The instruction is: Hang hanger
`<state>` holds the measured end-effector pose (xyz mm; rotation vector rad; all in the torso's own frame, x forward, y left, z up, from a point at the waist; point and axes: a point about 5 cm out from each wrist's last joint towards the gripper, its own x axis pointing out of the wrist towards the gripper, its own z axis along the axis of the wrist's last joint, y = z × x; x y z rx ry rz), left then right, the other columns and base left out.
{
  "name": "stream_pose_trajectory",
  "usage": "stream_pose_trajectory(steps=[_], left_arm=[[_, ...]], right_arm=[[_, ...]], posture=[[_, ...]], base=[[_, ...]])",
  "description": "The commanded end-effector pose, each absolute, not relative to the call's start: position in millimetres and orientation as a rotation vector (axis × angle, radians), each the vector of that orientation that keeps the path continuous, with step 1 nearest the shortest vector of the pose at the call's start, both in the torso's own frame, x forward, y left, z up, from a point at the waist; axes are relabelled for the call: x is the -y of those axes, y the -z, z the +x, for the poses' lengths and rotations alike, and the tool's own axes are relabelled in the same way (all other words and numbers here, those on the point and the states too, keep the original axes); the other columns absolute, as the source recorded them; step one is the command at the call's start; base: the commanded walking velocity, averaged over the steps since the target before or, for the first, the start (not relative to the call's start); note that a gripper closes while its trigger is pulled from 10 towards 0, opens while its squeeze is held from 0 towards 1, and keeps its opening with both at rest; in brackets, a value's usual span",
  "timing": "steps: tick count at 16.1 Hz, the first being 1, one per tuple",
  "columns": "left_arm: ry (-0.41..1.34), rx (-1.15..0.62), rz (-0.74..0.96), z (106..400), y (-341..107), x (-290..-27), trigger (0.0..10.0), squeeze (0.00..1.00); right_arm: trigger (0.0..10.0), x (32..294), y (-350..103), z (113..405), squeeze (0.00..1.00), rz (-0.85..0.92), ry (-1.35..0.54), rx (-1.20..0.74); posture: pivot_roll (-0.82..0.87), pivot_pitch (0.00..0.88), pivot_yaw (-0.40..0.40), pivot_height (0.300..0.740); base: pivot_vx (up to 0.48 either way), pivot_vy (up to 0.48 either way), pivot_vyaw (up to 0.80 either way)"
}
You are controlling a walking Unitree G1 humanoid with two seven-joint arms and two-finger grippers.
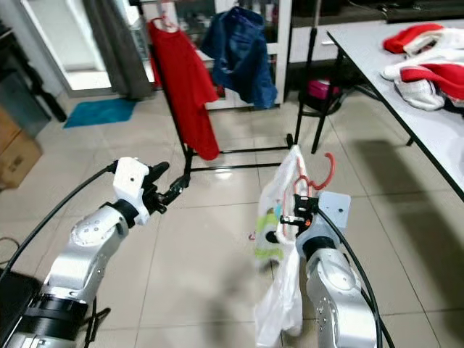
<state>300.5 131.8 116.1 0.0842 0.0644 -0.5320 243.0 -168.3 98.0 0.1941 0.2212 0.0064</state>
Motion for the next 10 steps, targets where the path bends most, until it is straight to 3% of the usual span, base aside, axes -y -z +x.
stream_pose_trajectory(steps=[1,9,10], left_arm=[[0.526,-0.07,0.101,301.8,-119.9,-133.6,10.0,0.0],[0.55,-0.065,0.114,301.1,-120.6,-127.4,10.0,0.0],[0.552,-0.06,0.116,301.4,-121.5,-127.1,10.0,0.0]], right_arm=[[10.0,160.4,-107.6,244.5,0.0,0.212,-0.038,-0.184],[10.0,157.5,-113.4,246.7,0.0,0.159,-0.039,-0.15],[10.0,158.2,-112.4,246.7,0.0,0.164,-0.028,-0.158]], posture=[[-0.17,0.021,0.162,0.74],[-0.17,0.026,0.166,0.74],[-0.17,0.026,0.167,0.74]], base=[[0.352,0.0,0.0],[0.346,0.0,0.0],[0.33,0.0,0.8]])
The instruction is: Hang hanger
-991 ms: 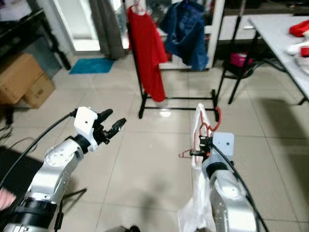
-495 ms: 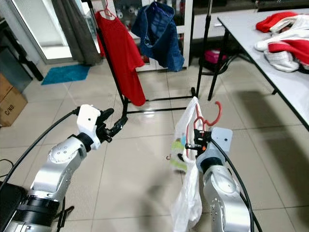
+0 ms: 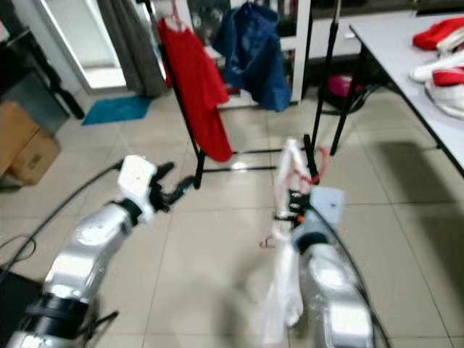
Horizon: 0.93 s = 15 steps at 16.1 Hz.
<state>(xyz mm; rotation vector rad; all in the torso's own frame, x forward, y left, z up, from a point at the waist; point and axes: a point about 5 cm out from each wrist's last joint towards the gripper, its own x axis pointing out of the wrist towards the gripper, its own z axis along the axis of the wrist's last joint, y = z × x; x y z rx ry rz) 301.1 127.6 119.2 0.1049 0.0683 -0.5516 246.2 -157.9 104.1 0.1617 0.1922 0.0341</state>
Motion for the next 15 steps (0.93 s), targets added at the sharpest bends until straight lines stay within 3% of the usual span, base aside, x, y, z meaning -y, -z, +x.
stream_pose_trajectory(steps=[1,8,15], left_arm=[[0.553,-0.056,0.116,301.9,-122.2,-126.2,10.0,0.0],[0.55,-0.05,0.106,300.8,-121.1,-123.6,10.0,0.0],[0.532,-0.046,0.12,290.7,-114.3,-120.3,10.0,0.0]], right_arm=[[10.0,157.8,-114.5,247.7,0.0,0.126,-0.04,-0.14],[10.0,154.3,-125.2,251.9,0.0,0.099,-0.074,-0.067],[10.0,163.8,-126.4,257.5,0.0,0.046,-0.08,-0.078]], posture=[[-0.17,0.026,0.166,0.74],[-0.18,0.021,0.14,0.74],[-0.2,0.018,0.033,0.74]], base=[[0.33,0.0,0.8],[0.329,0.0,0.0],[0.327,0.0,0.0]])
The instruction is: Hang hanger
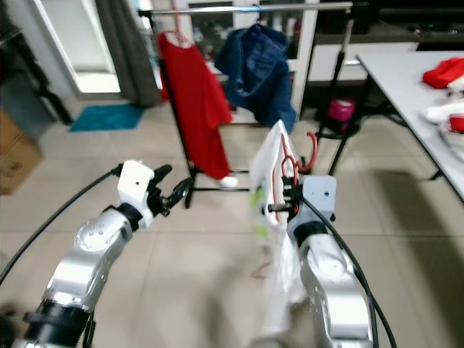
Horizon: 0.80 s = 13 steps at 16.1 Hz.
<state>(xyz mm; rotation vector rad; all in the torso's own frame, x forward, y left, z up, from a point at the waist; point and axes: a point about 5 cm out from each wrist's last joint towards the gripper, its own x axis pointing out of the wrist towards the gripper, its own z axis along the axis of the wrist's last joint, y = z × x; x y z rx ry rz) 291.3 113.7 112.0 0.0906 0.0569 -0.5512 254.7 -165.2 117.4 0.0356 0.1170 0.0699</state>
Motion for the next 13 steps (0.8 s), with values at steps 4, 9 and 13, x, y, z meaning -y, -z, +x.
stream_pose_trajectory(steps=[4,9,13], left_arm=[[0.544,-0.04,0.142,282.4,-113.3,-116.8,10.0,0.0],[0.529,-0.032,0.118,278.3,-115.1,-113.4,10.0,0.0],[0.523,-0.019,0.083,281.6,-120.4,-111.9,10.0,0.0]], right_arm=[[10.0,167.4,-126.1,259.5,0.0,0.041,-0.114,-0.1],[10.0,164.9,-125.7,259.7,0.0,0.034,-0.164,-0.115],[10.0,165.8,-125.4,258.7,0.0,0.057,-0.144,-0.112]], posture=[[-0.19,0.02,-0.034,0.74],[-0.18,0.022,-0.07,0.74],[-0.17,0.013,-0.058,0.74]], base=[[0.33,0.0,0.0],[0.328,0.0,0.0],[0.329,0.0,0.0]])
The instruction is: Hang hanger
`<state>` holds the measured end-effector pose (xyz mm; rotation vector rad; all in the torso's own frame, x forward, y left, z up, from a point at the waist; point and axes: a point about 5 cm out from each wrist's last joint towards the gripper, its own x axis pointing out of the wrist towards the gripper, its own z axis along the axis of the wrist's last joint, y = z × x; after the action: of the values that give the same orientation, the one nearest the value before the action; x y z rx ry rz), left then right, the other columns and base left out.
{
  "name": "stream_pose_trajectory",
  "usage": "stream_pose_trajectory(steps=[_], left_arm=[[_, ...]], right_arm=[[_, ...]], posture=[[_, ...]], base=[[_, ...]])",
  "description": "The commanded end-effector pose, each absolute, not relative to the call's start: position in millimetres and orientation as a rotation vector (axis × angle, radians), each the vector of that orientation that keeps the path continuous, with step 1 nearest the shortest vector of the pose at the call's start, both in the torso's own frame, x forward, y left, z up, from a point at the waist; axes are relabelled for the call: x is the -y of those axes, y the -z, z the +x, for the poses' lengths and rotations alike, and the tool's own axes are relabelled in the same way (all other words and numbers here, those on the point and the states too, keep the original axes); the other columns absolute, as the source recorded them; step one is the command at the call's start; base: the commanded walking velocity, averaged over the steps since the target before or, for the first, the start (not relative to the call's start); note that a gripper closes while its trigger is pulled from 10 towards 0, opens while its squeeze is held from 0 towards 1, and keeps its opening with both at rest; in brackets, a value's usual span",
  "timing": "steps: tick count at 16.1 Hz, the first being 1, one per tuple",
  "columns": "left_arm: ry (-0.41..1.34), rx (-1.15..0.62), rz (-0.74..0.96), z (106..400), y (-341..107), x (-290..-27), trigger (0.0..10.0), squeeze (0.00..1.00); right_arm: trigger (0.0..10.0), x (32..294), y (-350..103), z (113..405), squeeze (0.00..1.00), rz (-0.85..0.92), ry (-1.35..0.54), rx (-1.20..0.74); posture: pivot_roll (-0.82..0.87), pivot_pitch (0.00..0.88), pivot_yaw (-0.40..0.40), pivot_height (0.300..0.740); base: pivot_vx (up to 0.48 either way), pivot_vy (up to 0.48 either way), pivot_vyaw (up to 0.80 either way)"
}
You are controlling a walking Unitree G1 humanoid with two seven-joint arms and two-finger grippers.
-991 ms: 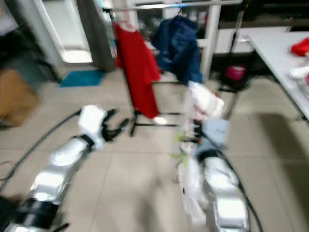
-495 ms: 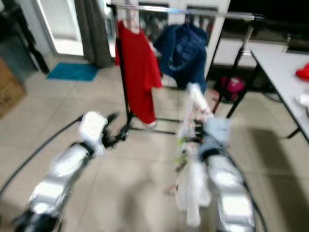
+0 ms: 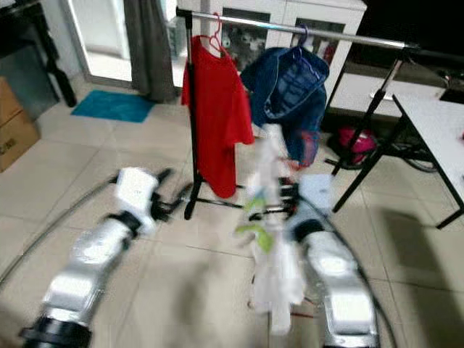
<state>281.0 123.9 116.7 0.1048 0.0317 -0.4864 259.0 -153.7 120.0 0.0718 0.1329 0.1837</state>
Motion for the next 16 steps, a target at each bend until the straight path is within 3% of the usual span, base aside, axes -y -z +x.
stream_pose_trajectory(steps=[1,6,12,16], left_arm=[[0.523,-0.017,0.082,282.1,-121.1,-111.6,10.0,0.0],[0.546,-0.012,0.095,283.1,-123.9,-110.1,10.0,0.0],[0.552,-0.019,0.099,286.2,-124.4,-111.2,10.0,0.0],[0.551,-0.027,0.103,287.4,-124.4,-115.2,10.0,0.0]], right_arm=[[10.0,165.7,-125.4,258.9,0.0,0.058,-0.144,-0.113],[10.0,160.9,-125.2,259.8,0.0,0.064,-0.155,-0.119],[10.0,157.5,-121.1,261.1,0.0,0.071,-0.145,-0.14],[10.0,158.6,-122.6,261.5,0.0,0.073,-0.123,-0.131]], posture=[[-0.17,0.013,-0.058,0.74],[-0.16,0.014,-0.052,0.74],[-0.14,0.011,-0.026,0.74],[-0.14,0.017,-0.011,0.74]], base=[[0.33,0.0,0.0],[0.33,0.0,0.0],[0.329,0.0,-0.76],[0.329,0.0,0.0]])
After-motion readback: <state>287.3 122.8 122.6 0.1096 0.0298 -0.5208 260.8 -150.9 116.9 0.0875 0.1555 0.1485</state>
